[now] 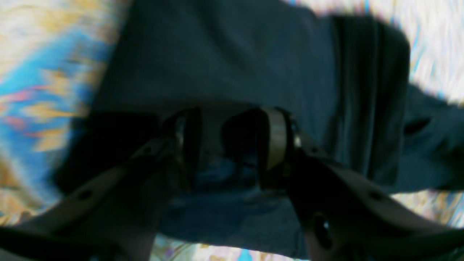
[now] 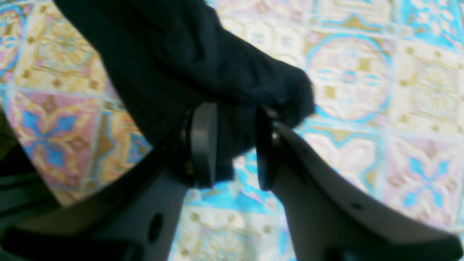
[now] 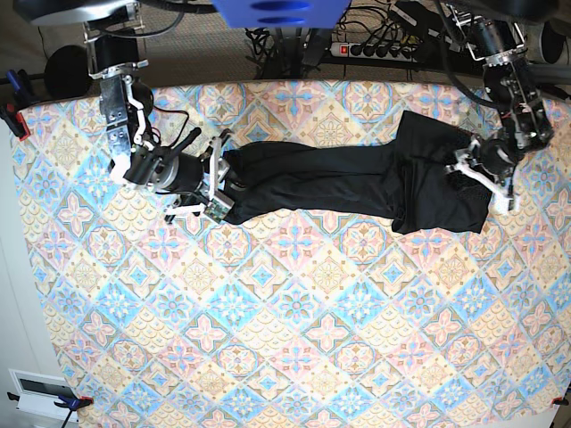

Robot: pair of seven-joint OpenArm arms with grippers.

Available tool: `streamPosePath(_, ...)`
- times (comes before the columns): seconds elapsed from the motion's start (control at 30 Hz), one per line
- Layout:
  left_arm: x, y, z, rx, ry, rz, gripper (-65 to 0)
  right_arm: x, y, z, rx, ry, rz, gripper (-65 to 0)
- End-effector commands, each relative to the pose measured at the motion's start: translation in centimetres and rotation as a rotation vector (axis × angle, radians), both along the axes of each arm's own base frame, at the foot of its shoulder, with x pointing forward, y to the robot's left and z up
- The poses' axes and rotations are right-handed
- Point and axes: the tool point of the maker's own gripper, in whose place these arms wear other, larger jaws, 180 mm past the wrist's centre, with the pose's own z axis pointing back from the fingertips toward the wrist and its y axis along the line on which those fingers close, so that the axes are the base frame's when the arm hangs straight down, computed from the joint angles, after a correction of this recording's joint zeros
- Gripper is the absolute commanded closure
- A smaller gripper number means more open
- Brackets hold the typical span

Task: Layout the t-shirt on the table in an organized manner, then fold the t-shirt properly

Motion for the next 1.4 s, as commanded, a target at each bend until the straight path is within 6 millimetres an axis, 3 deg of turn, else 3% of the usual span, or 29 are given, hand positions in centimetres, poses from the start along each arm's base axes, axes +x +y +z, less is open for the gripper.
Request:
streamPosePath(0.0,0.8,1.2,1.1,0.062,-0.022,-0.023,-23.2,0.8,0.0,1.4,0.021,-0.046,0.005,-17.5)
streamPosePath(0.27,-1.6,3.2,-1.2,0.290,0.133,-0.132,-23.2,0.8,0.6,1.3,0.043,-0.037,-0.003,-17.8)
streamPosePath(0.5,-1.3,5.1,0.0,0.295,0.102,-0.069,-23.2,0.4,0.8,-1.1,0.042,0.062,-0.037,-20.8)
streamPosePath(0.77,-0.3,3.5,0.4,0.208,0.052,-0.056,-23.2,1.4,-3.4,-3.7,0.091,0.176,-0.274,-31.6)
streamPosePath(0.9,-0.1,3.1,0.4,0.193,0.044,-0.055,-23.2,1.9,-5.6,-3.5,0.100,0.169,-0.345,-32.0)
streamPosePath(1.03,0.0,3.1,0.5,0.192,0.042,-0.054,-23.2,1.9,-6.4,-3.5,0.102,0.168,-0.374,-32.0)
streamPosePath(1.3,0.9,2.7,0.8,0.183,-0.023,-0.038,-23.2,2.1,-4.8,-3.3,0.147,0.168,-0.364,-32.0)
streamPosePath(1.37,0.9,2.6,0.7,0.179,-0.023,-0.037,-23.2,2.0,-3.3,-3.3,0.171,0.176,-0.344,-32.0)
